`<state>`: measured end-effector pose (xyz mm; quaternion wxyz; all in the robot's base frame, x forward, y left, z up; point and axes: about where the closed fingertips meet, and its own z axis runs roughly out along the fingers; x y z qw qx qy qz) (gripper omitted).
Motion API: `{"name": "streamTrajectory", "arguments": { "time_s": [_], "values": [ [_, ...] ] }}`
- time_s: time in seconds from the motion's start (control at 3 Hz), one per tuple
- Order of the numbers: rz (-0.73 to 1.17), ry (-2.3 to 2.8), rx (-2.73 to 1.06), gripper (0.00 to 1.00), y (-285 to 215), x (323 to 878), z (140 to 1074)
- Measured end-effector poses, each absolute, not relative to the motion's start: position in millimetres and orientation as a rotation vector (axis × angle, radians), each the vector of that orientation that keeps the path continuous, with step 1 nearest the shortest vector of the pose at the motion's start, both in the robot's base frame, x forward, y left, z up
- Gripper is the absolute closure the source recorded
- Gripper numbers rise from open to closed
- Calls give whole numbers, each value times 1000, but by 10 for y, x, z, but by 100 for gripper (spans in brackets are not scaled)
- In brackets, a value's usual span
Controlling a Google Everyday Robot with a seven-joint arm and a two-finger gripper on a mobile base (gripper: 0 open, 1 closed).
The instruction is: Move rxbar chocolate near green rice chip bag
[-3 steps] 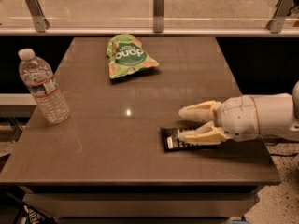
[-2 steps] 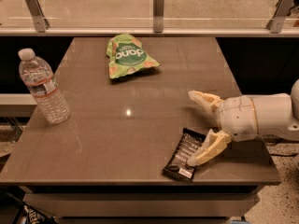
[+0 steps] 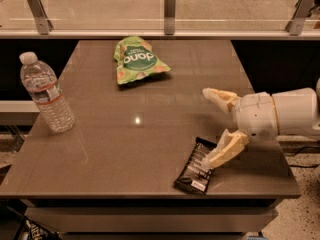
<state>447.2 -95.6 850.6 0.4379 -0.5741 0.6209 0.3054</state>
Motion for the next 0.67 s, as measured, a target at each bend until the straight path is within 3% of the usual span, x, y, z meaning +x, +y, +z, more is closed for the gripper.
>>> {"name": "streamTrajectory", "arguments": {
  "time_s": [0.67],
  "values": [
    [575,1622,-1386,0,-1065,4824,9348]
  ]
}}
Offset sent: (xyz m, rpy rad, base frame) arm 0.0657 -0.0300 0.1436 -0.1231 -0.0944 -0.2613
